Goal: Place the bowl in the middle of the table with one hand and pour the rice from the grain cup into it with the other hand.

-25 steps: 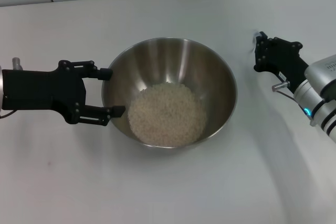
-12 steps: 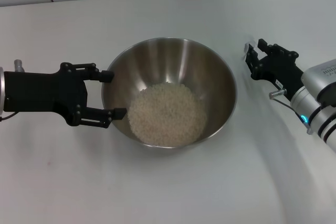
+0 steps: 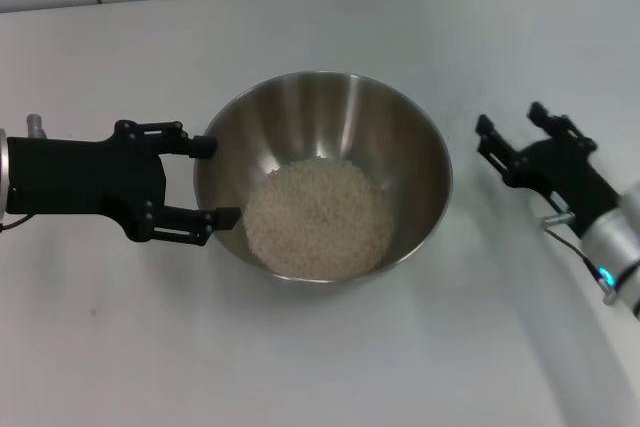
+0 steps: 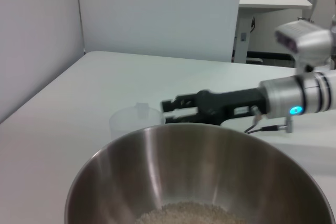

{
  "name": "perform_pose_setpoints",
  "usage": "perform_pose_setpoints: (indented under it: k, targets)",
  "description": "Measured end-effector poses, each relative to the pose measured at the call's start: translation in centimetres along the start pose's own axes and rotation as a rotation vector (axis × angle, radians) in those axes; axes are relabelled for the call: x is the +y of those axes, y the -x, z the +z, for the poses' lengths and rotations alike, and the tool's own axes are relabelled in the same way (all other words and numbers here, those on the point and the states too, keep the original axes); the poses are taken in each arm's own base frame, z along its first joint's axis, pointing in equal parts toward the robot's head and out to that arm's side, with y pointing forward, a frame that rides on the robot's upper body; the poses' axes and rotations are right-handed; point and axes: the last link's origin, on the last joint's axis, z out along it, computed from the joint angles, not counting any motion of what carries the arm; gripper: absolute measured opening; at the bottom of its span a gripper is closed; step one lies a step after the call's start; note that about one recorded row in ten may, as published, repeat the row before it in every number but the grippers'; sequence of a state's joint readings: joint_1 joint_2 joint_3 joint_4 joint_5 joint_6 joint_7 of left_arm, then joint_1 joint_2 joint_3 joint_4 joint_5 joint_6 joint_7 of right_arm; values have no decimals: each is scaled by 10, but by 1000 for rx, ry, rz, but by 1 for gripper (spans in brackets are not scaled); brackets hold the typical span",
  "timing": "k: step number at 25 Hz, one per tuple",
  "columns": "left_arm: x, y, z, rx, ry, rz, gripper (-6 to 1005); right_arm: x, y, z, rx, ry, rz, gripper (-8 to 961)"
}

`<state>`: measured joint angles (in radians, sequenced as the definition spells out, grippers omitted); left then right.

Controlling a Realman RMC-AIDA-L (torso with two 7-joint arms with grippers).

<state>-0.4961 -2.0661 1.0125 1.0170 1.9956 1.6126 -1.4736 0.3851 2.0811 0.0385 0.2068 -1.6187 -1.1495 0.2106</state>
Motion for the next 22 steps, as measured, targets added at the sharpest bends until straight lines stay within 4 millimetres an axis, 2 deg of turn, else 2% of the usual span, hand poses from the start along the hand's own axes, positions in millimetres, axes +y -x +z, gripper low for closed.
perform_pose_setpoints:
  k: [5, 7, 9, 11, 15, 22]
  targets:
    - [1, 2, -1, 0, 1, -2, 862, -11, 17, -53, -238, 9, 110, 641]
    - [1, 2, -1, 0, 0, -1, 862, -17, 31, -70, -316, 112, 138, 695]
    - [1, 2, -1, -2, -1, 0, 862, -23, 45, -76, -333, 257, 153, 766]
    - [1, 2, 0, -1, 0, 1, 862, -29, 61, -70, -274, 429, 141, 837]
    - [1, 1, 0, -1, 0, 3, 862, -29, 88, -42, -60, 694, 41, 837]
    - [1, 2, 1, -6, 4, -4, 862, -11, 128, 3, 214, 870, -148, 836]
